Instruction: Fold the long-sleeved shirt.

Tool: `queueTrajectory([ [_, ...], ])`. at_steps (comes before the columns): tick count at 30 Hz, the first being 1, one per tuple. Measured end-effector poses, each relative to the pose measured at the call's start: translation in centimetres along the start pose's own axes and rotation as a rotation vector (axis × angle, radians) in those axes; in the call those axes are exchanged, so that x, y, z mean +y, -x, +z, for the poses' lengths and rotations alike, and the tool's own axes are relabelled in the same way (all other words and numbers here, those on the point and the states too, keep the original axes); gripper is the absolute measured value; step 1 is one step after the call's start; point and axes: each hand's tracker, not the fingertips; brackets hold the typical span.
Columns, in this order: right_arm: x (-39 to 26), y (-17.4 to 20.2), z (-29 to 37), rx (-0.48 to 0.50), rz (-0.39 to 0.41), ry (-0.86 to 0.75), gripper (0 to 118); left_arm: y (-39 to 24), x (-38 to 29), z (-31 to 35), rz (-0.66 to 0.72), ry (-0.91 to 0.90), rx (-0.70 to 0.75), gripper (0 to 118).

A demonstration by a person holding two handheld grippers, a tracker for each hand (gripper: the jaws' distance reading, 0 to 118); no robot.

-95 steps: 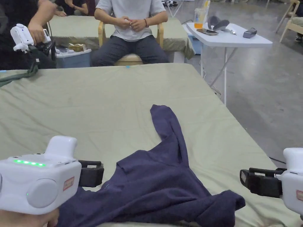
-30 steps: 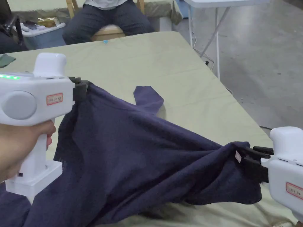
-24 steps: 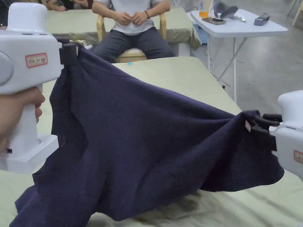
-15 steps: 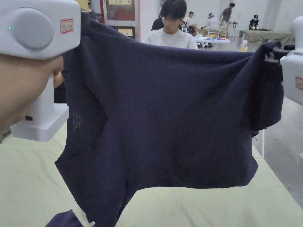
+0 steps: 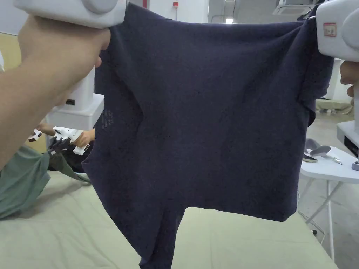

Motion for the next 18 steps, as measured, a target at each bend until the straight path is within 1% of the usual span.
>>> queueTrajectory([
  [4,0.8,0.5,-1.6,-0.019,-0.016,0.011,18,0.1,0.4,-1.8,0.036,0.02,0.003,5],
  [6,0.8,0.7,-2.8,-0.023,-0.059,0.026,18,-0.1,0.2,-3.4,0.046,0.033,0.012,5],
  [9,1.0,1.3,-5.7,-0.046,-0.07,0.028,18,-0.2,0.2,-6.5,0.146,0.054,-0.055,5],
  [10,1.2,1.5,-6.9,-0.068,-0.069,0.019,18,-0.6,0.7,-6.8,0.127,0.057,-0.025,5],
  [13,2.1,1.8,-10.8,-0.109,-0.089,0.011,18,-2.0,1.8,-9.8,0.107,0.03,-0.026,5],
  [14,2.6,1.7,-12.3,-0.119,-0.103,0.007,18,-2.7,2.5,-11.2,0.08,0.01,-0.016,5],
  [18,4.9,0.8,-17.6,-0.136,-0.16,-0.006,18,-4.2,4.1,-16.0,0.091,-0.011,-0.018,5],
])
